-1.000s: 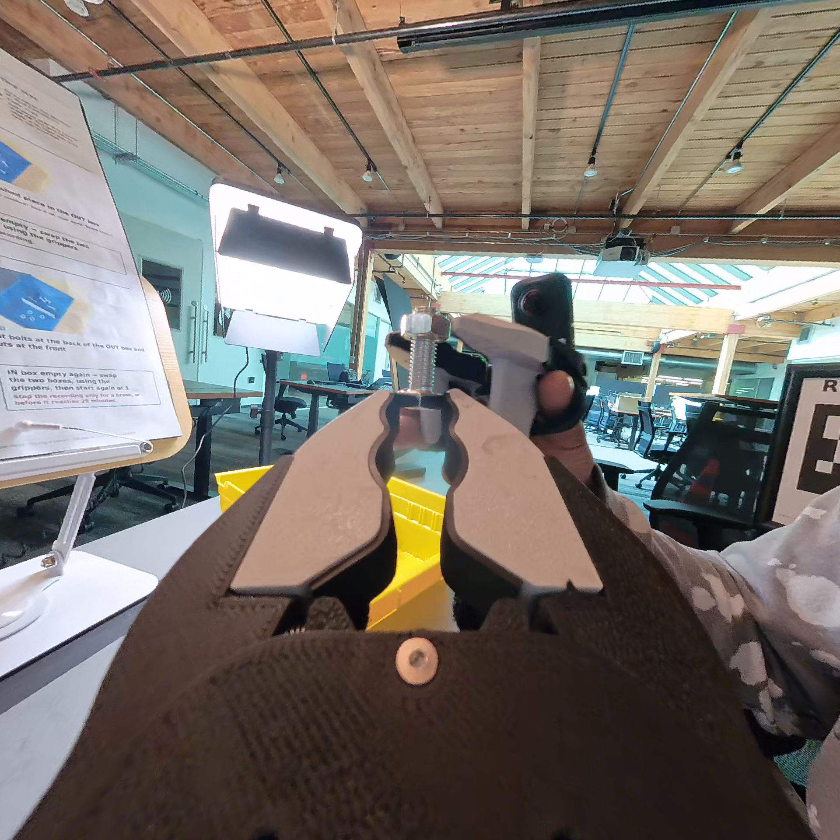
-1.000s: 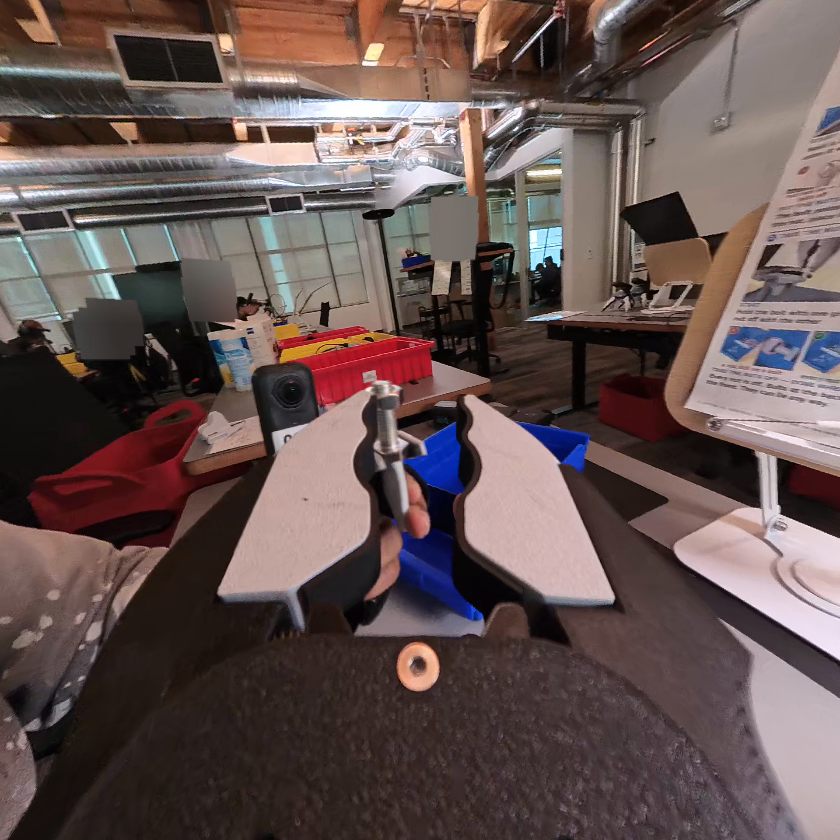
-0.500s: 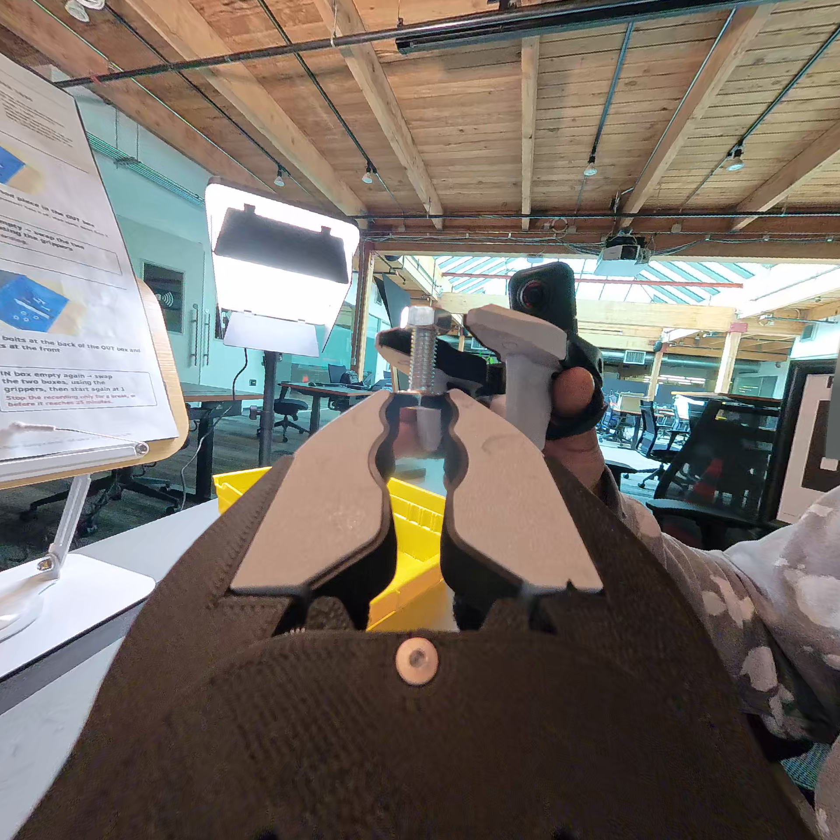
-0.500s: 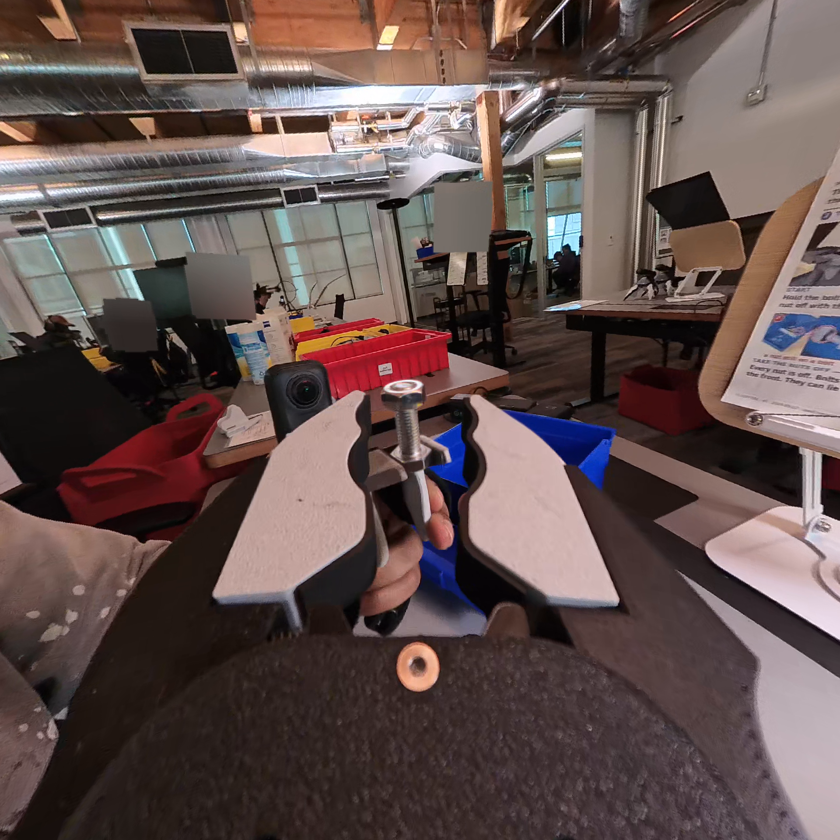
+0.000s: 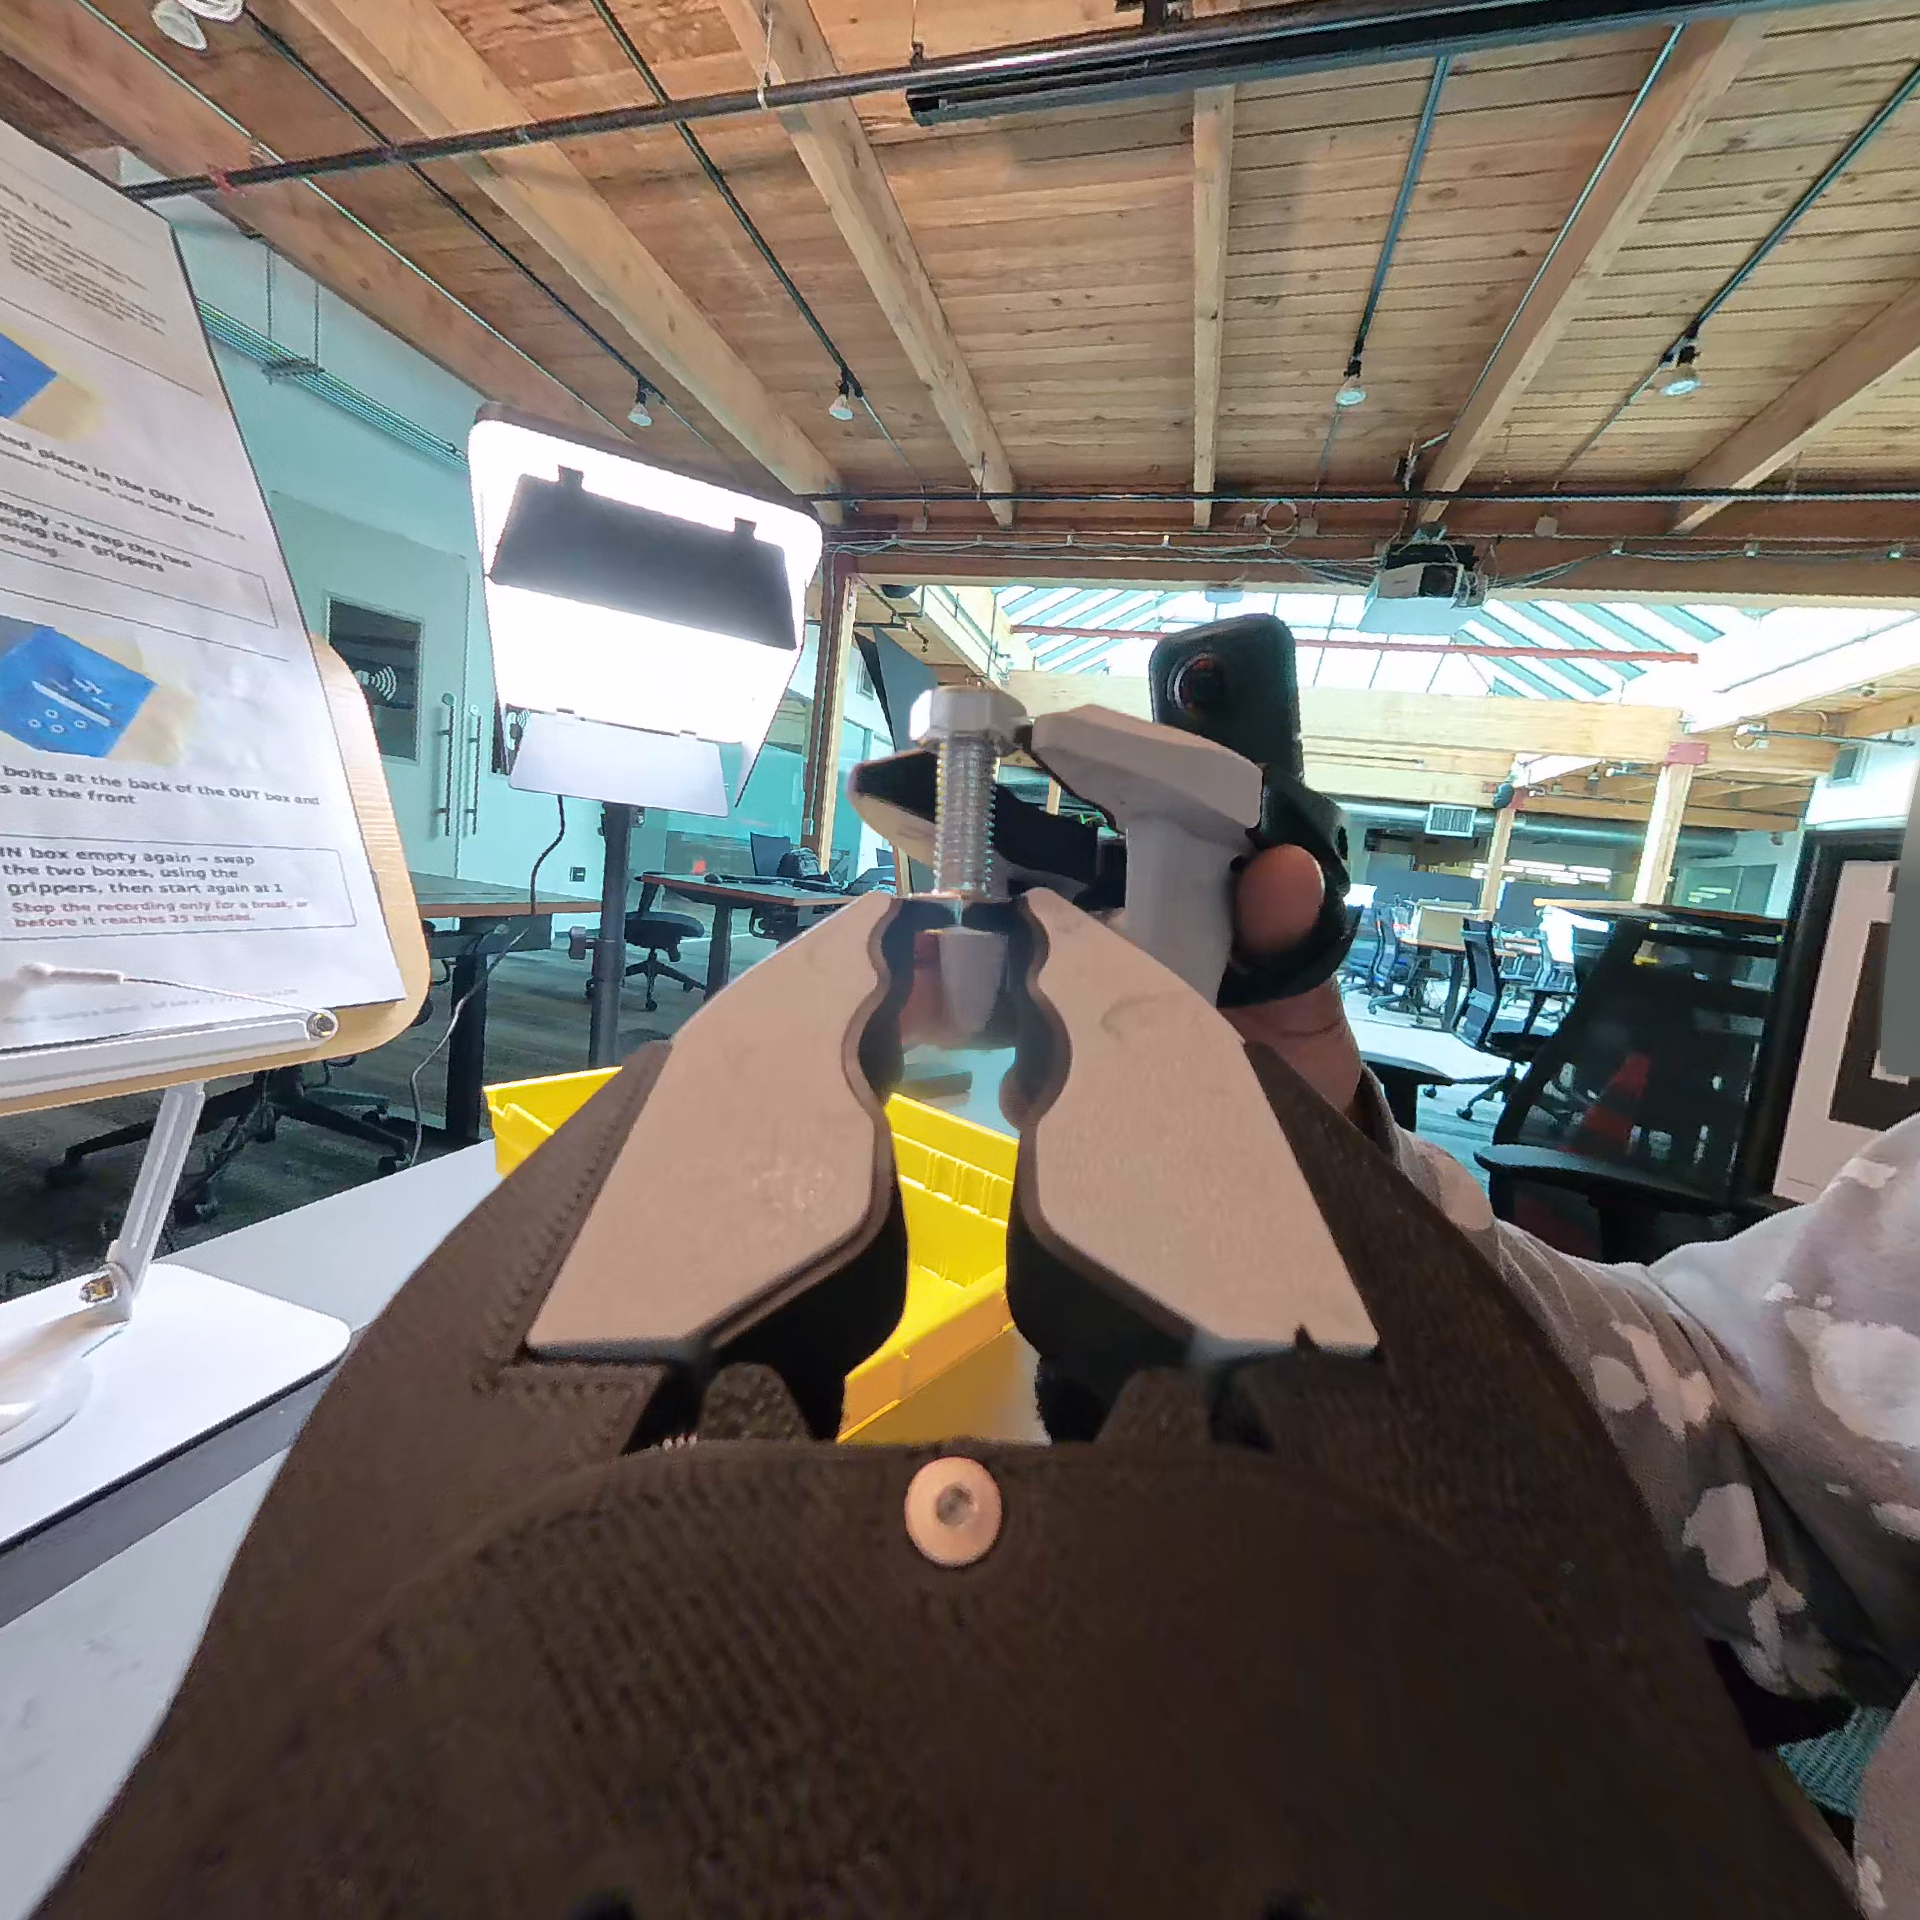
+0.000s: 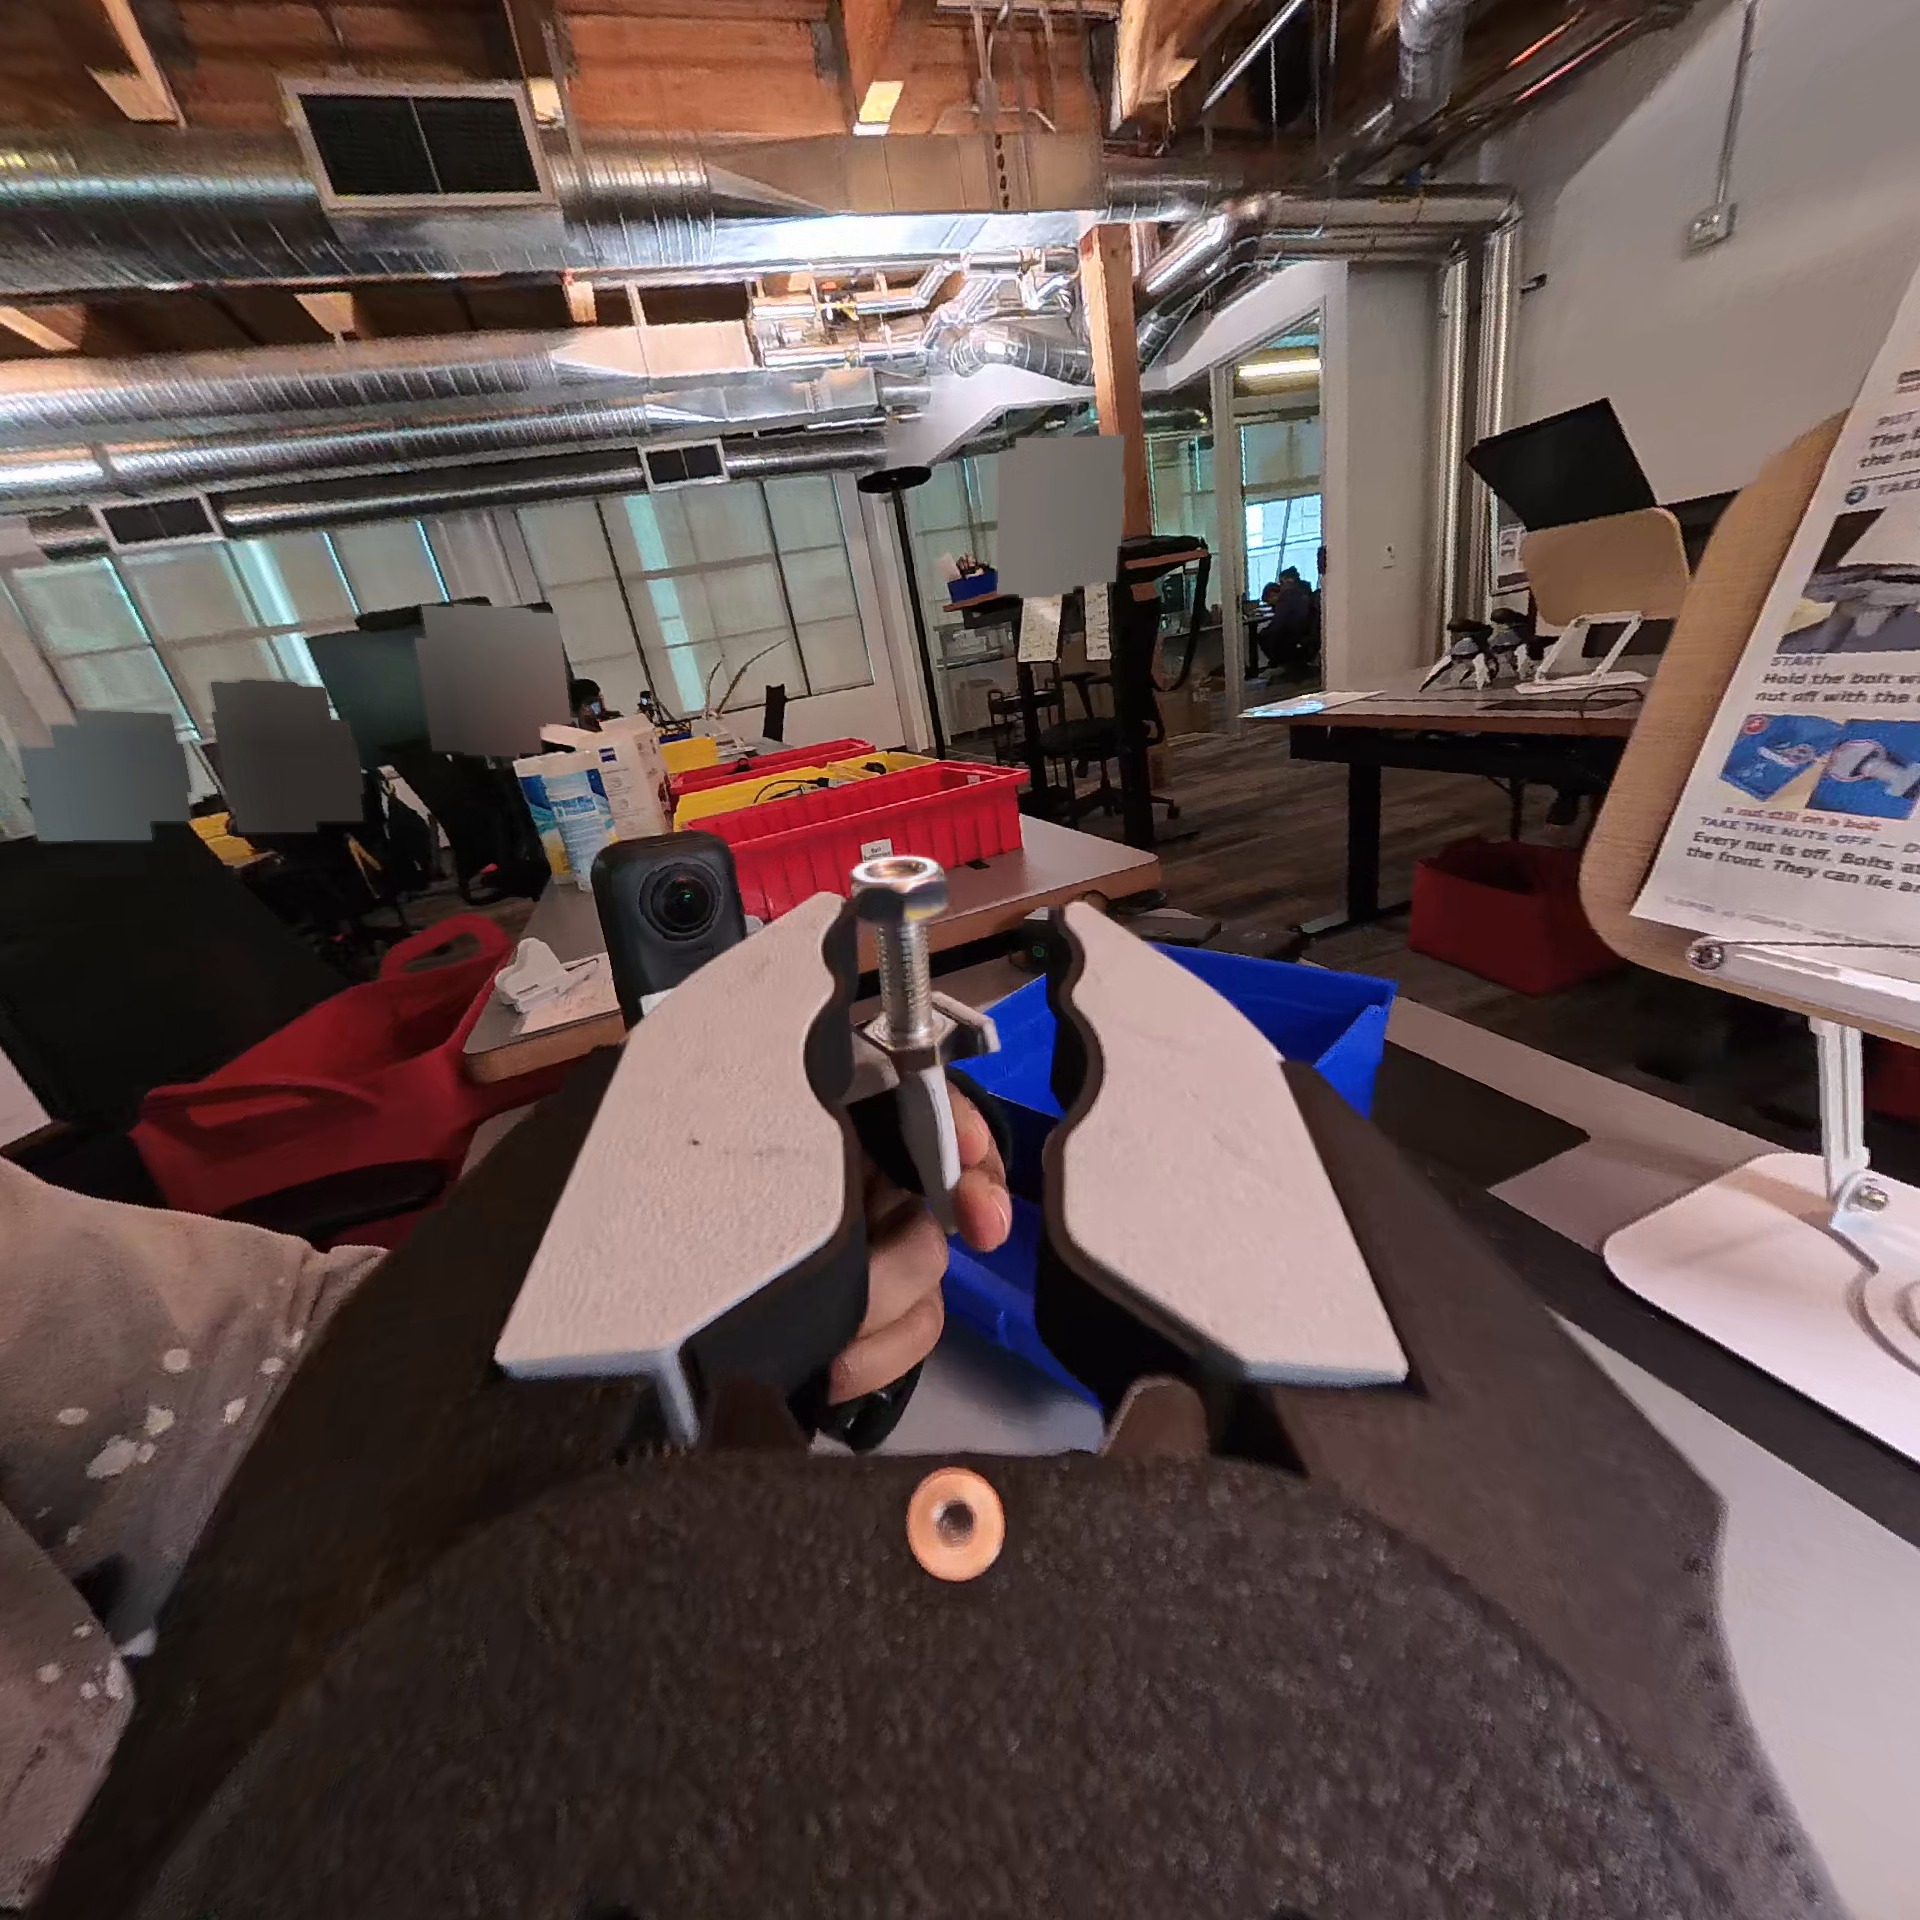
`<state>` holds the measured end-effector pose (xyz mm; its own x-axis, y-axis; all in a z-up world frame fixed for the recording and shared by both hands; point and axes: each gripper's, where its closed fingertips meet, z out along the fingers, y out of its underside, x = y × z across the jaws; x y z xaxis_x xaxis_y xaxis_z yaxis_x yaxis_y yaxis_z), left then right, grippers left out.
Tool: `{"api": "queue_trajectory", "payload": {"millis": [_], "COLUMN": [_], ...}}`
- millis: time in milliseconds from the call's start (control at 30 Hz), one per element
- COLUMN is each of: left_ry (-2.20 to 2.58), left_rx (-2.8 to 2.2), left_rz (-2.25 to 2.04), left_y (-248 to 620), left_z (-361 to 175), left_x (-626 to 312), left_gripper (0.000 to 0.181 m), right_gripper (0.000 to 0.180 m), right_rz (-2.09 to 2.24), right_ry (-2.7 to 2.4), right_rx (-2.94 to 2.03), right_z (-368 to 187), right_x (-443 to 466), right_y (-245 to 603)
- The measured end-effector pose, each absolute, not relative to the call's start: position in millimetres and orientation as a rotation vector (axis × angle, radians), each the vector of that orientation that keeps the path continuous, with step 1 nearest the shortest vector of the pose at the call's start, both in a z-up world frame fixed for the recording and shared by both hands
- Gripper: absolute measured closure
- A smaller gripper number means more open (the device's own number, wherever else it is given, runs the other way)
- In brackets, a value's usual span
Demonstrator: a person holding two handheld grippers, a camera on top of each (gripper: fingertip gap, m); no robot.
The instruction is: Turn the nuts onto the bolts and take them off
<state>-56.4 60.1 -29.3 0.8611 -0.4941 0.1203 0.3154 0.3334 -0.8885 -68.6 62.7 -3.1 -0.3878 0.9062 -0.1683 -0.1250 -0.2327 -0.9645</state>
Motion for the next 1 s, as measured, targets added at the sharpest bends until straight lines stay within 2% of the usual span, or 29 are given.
{"api": "queue_trajectory", "payload": {"millis": [33,67,233,367,433,500,767,900,933,1000], "left_ry": [0.174,0.176,0.185,0.197,0.188,0.183,0.195,0.195,0.188,0.191], "left_rx": [-1.101,-1.093,-1.104,-1.114,-1.120,-1.099,-1.111,-1.113,-1.104,-1.098], "left_rz": [-0.540,-0.543,-0.528,-0.533,-0.533,-0.541,-0.536,-0.541,-0.546,-0.542], "left_y": [59,58,58,60,60,58,60,60,59,57], "left_z": [-28,-27,-27,-30,-30,-28,-30,-30,-29,-27], "left_x": [-59,-61,-59,-54,-56,-60,-57,-56,-58,-60], "left_gripper": [0.163,0.163,0.162,0.162,0.162,0.163,0.162,0.163,0.163,0.162], "right_gripper": [0.159,0.163,0.148,0.144,0.147,0.164,0.148,0.150,0.157,0.160], "right_rz": [1.719,1.705,1.749,1.732,1.741,1.715,1.768,1.755,1.749,1.738], "right_ry": [-1.214,-1.170,-1.198,-1.215,-1.211,-1.158,-1.200,-1.195,-1.175,-1.137], "right_rx": [-1.048,-1.054,-1.007,-1.000,-1.007,-1.032,-0.981,-0.983,-0.996,-1.005], "right_z": [-2,-1,4,0,0,1,2,1,2,4], "right_x": [-68,-68,-64,-68,-67,-67,-66,-66,-66,-65], "right_y": [69,77,67,60,64,74,59,63,67,76]}}
